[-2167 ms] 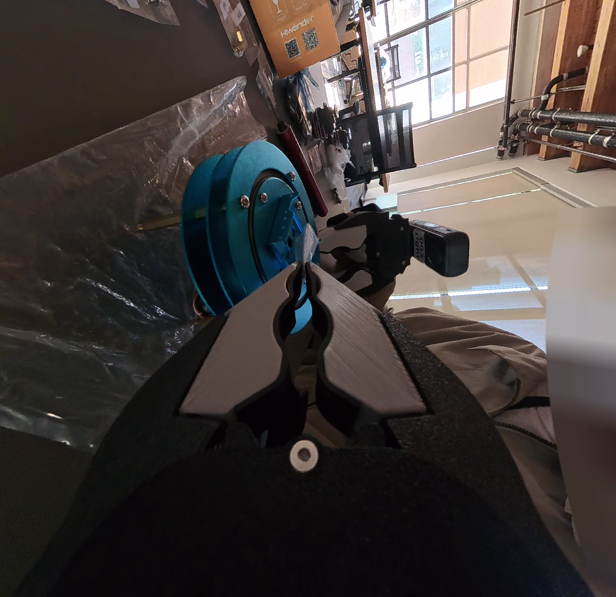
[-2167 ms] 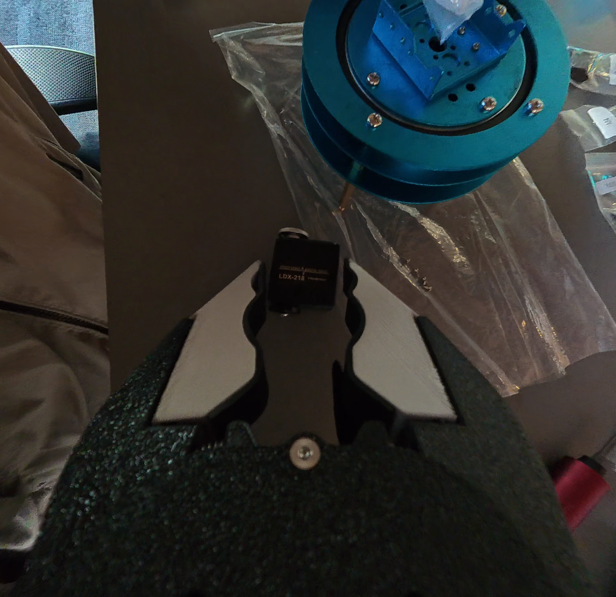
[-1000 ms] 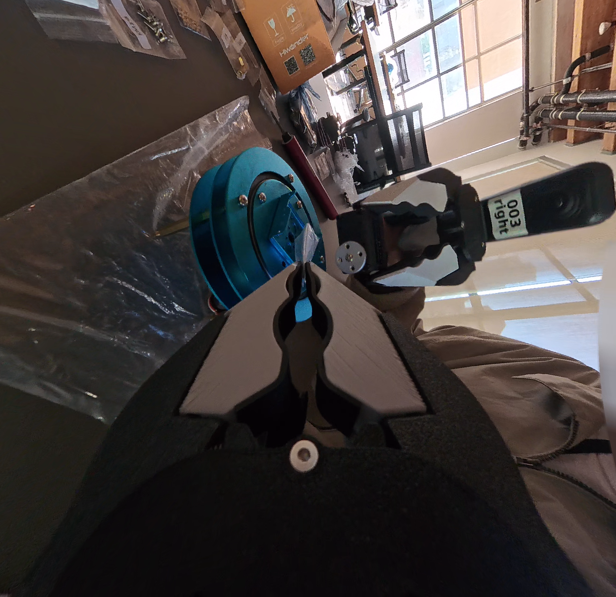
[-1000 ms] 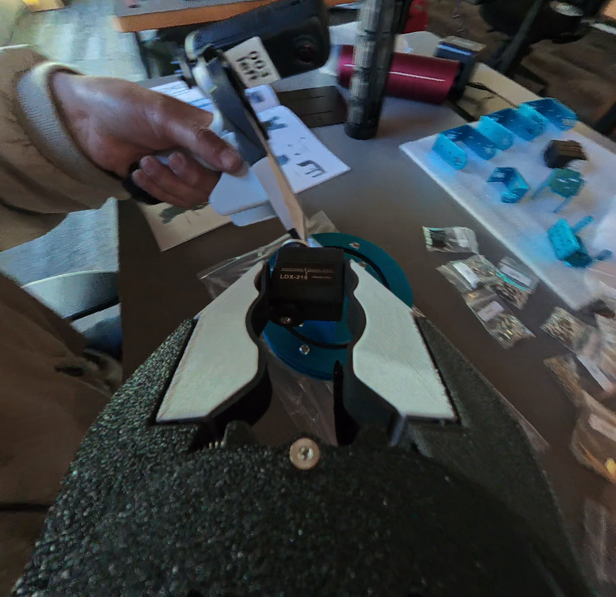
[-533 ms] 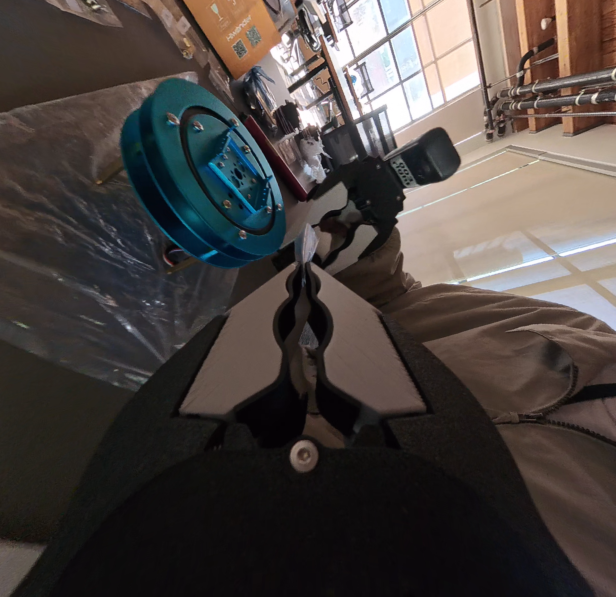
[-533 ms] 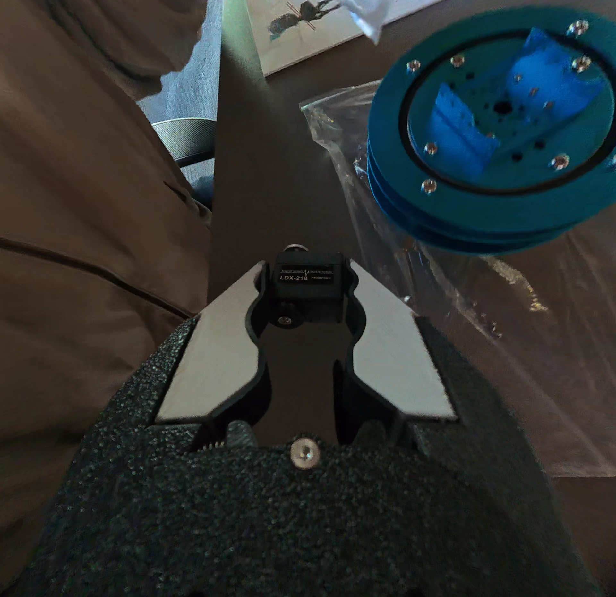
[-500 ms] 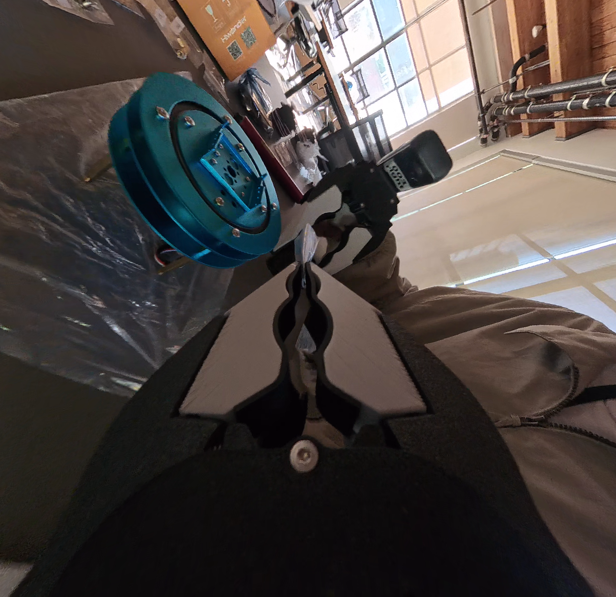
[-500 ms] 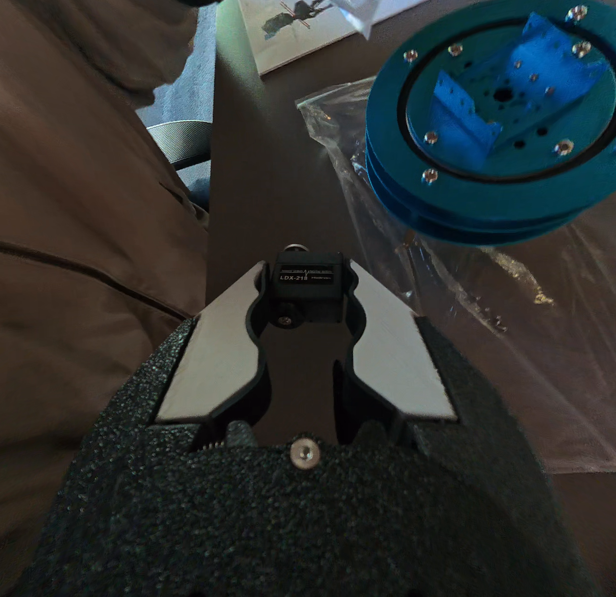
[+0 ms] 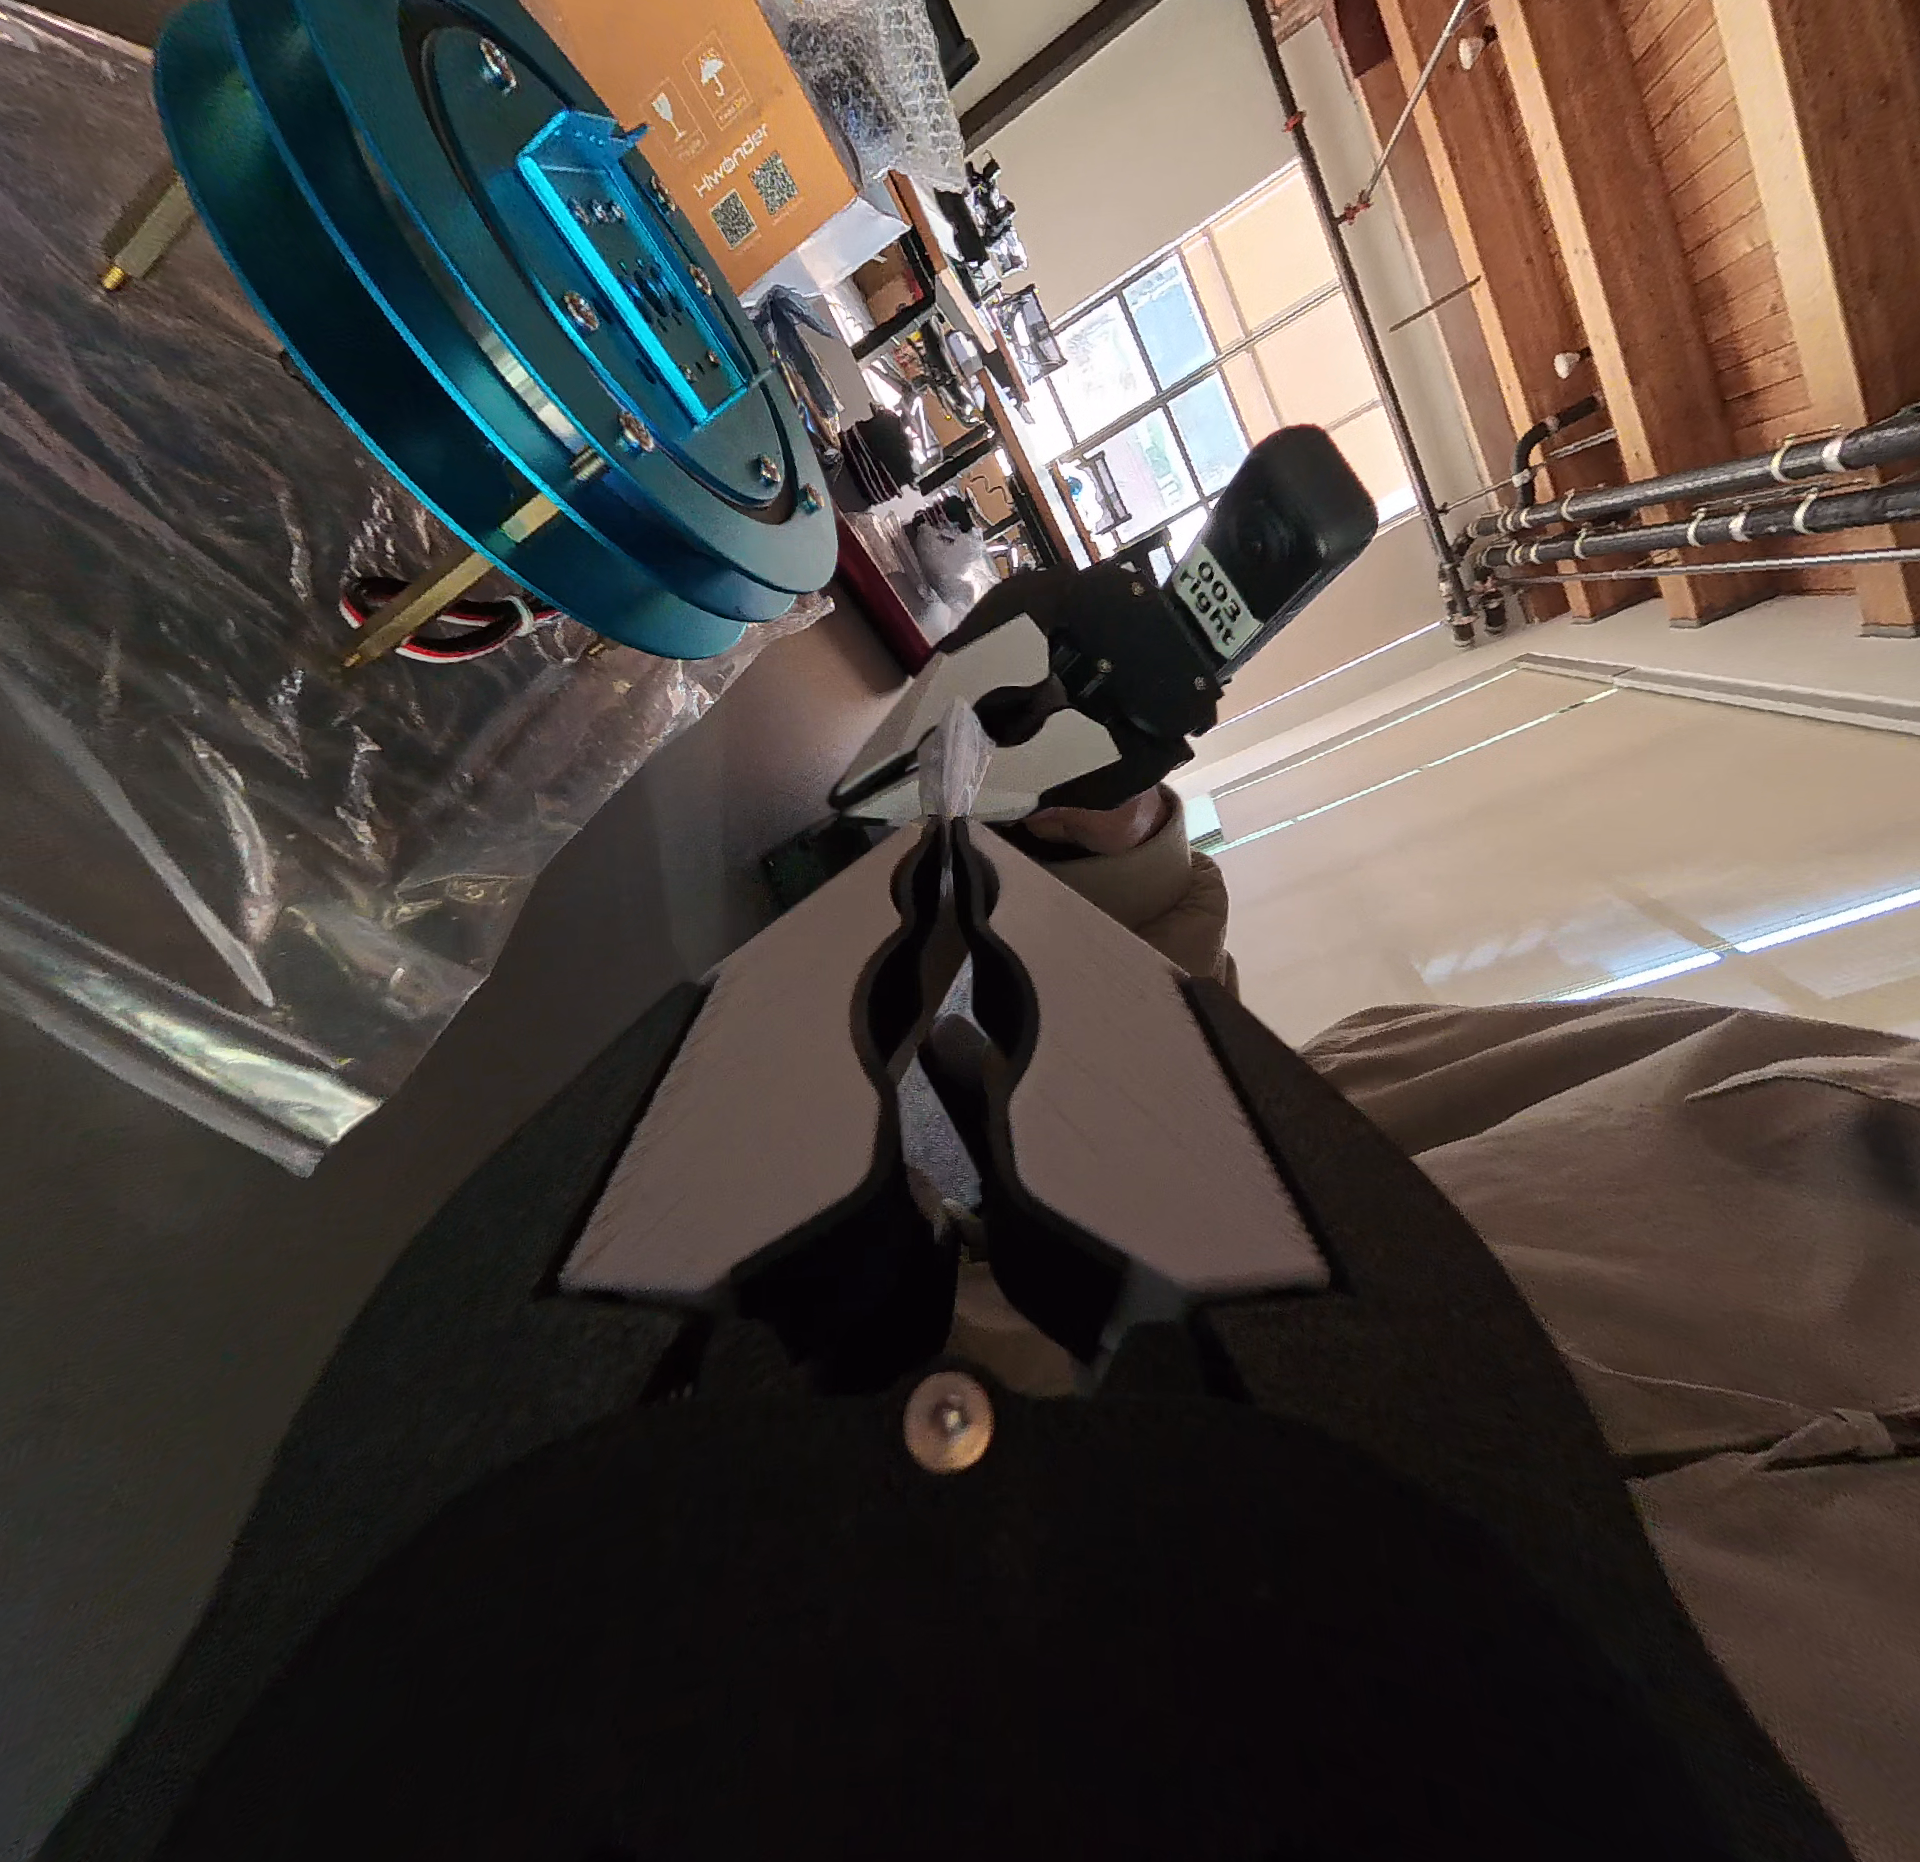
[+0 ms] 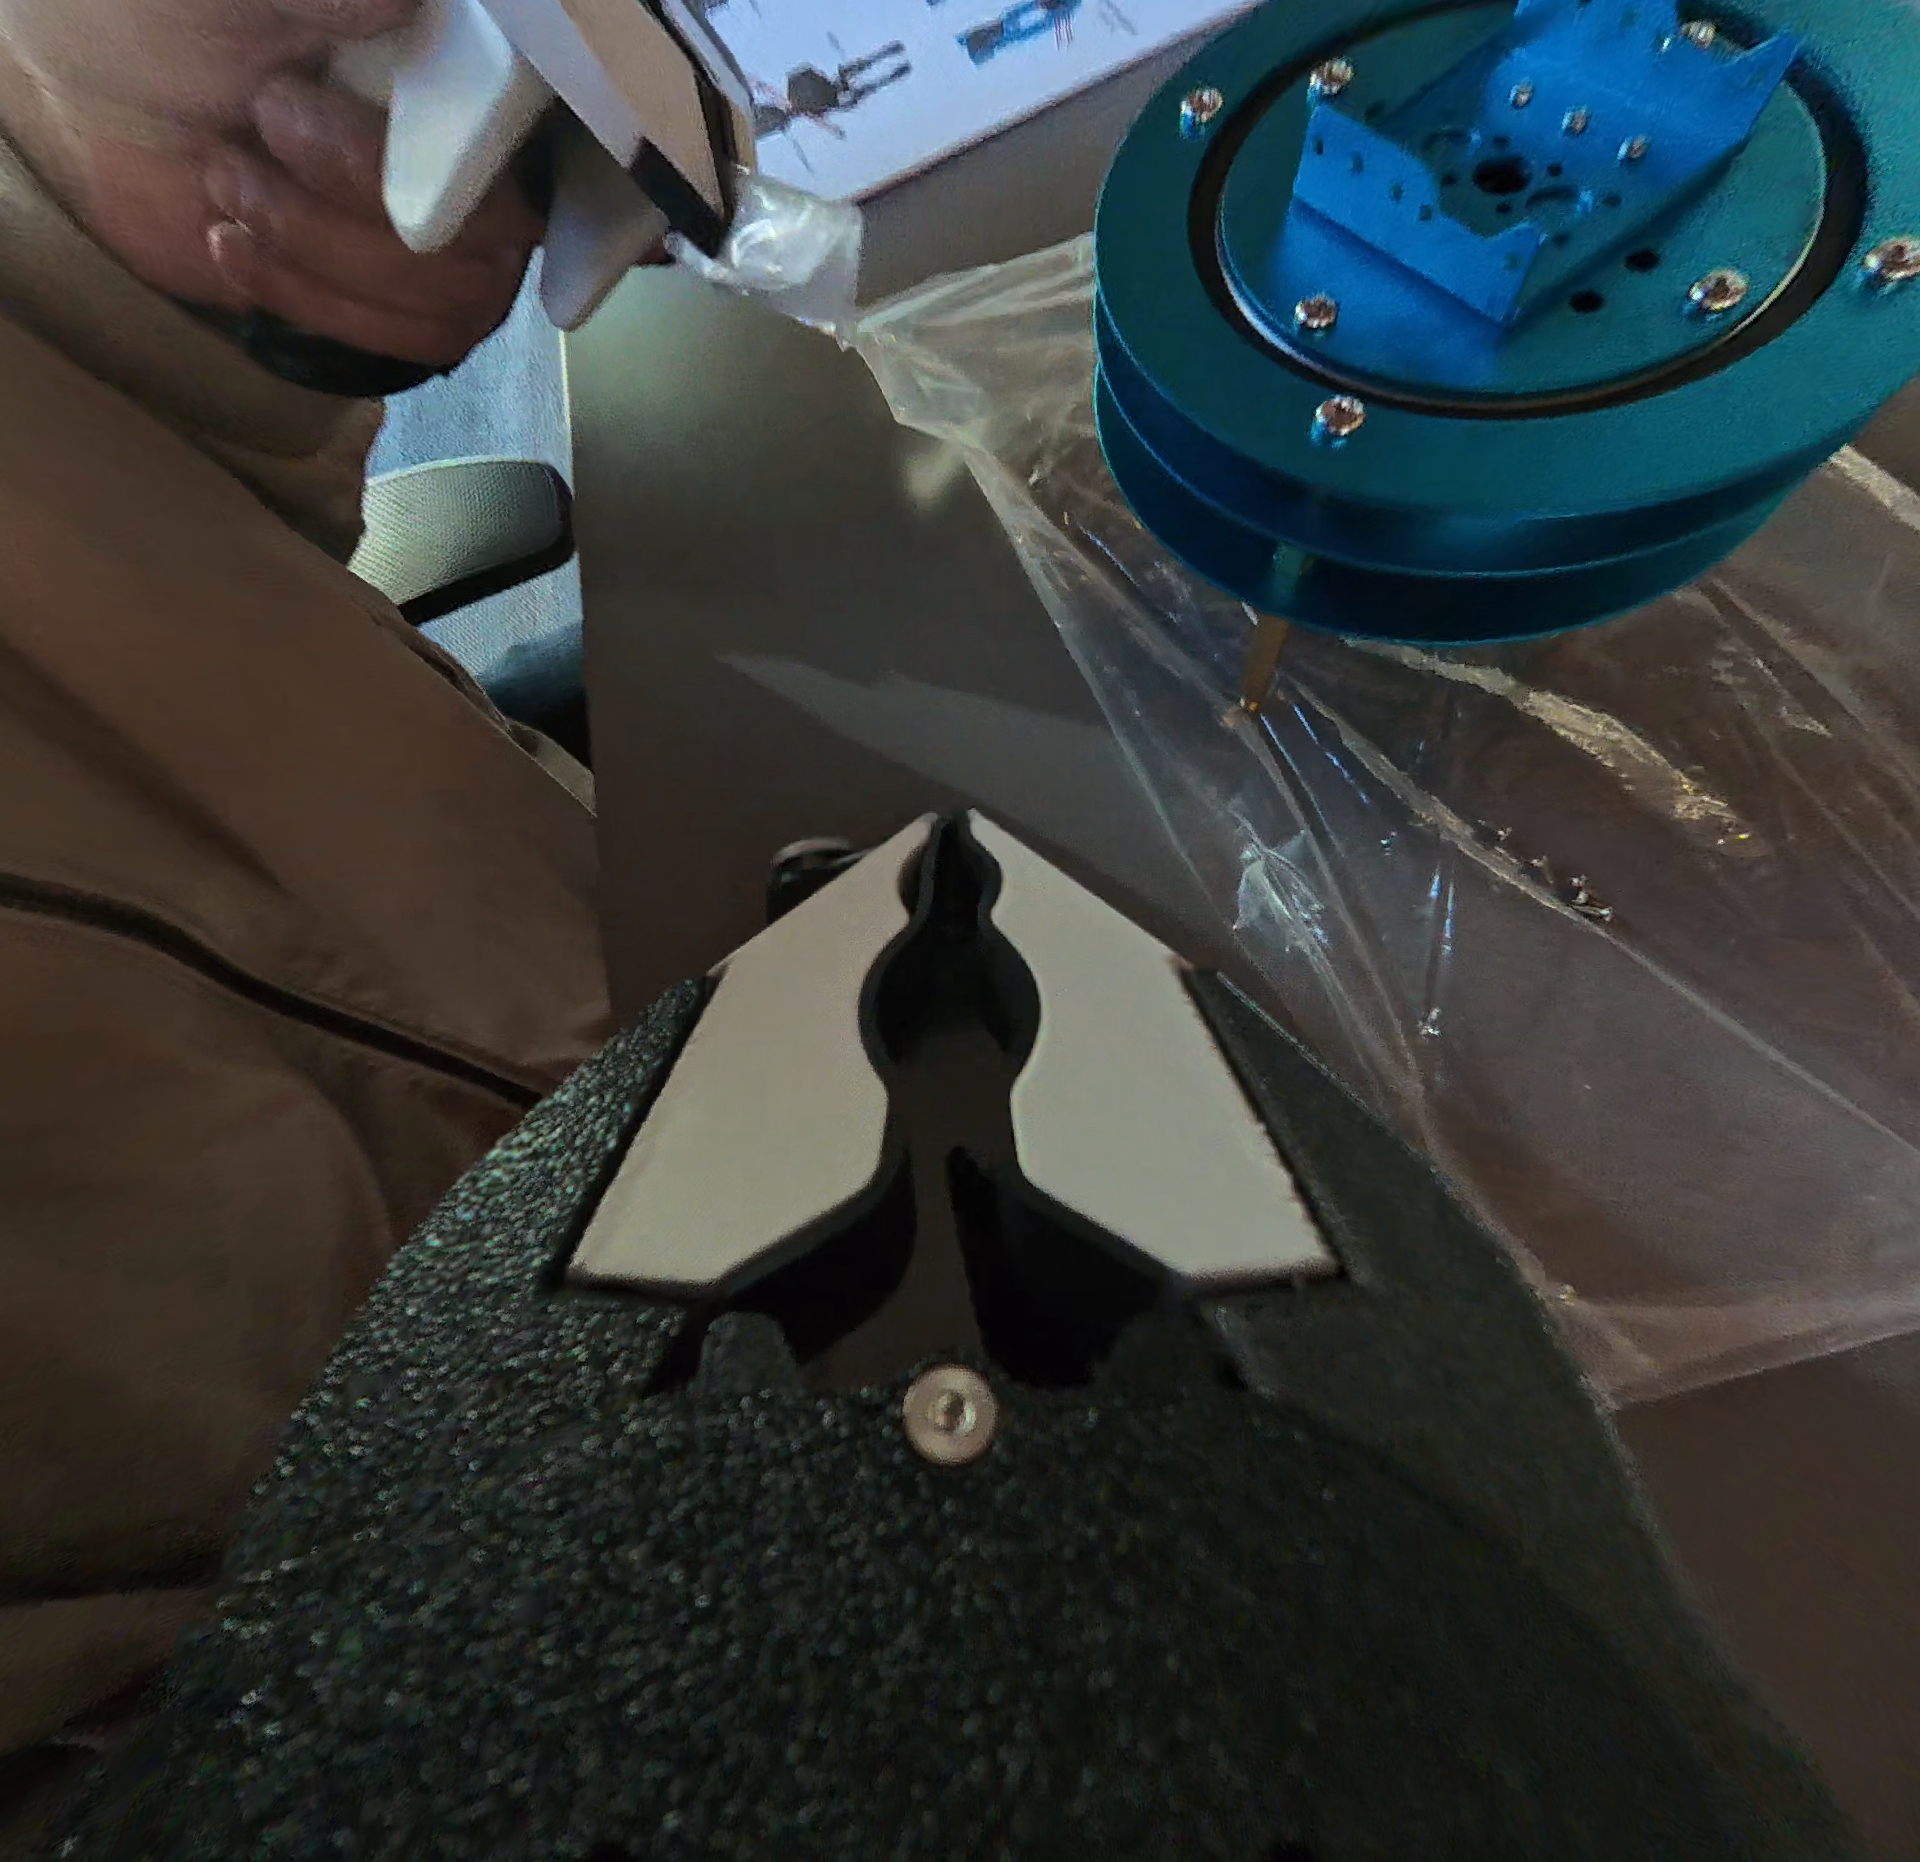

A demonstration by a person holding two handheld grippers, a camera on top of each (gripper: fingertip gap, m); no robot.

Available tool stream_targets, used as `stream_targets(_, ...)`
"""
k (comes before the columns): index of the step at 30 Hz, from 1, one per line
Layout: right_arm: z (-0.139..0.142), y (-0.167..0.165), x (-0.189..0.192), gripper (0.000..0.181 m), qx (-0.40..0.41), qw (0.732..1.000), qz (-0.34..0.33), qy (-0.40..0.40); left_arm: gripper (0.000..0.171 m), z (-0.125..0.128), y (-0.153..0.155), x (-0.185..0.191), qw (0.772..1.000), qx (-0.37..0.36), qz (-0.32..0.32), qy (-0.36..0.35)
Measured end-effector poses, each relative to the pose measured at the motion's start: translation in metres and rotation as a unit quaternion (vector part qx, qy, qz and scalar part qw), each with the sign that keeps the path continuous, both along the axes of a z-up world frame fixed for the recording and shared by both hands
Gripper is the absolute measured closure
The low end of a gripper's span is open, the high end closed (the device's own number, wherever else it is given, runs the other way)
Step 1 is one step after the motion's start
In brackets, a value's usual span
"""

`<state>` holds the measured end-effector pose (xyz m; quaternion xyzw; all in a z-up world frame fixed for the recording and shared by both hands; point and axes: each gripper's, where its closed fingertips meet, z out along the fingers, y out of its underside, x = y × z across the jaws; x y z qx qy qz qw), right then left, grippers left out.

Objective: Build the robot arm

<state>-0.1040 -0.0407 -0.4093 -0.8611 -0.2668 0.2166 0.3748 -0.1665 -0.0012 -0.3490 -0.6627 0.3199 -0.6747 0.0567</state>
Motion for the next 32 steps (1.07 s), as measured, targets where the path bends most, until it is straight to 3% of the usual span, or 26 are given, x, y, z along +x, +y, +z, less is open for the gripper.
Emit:
stream_targets(7,-0.009,-0.001,0.018,0.170,-0.020,0.996,-0.070,-0.050,0.171,0.007,-0.003,-0.012,0.999,0.040,0.002,-0.001)
stream_targets(11,-0.009,-0.010,0.027,0.152,-0.021,0.984,-0.146,-0.096,0.171,0.004,-0.005,-0.020,0.999,0.032,0.008,-0.005)
stream_targets(17,-0.009,-0.031,0.010,0.148,-0.002,0.983,-0.157,-0.099,0.171,-0.004,-0.002,-0.028,1.000,0.018,0.008,-0.003)
stream_targets(27,0.012,-0.025,-0.013,0.148,0.065,0.986,-0.154,-0.025,0.171,-0.001,-0.001,-0.033,0.999,0.033,0.013,-0.005)
stream_targets(32,0.007,-0.026,-0.022,0.148,0.063,0.985,-0.161,-0.020,0.171,-0.002,-0.006,-0.032,0.999,0.034,0.004,-0.007)
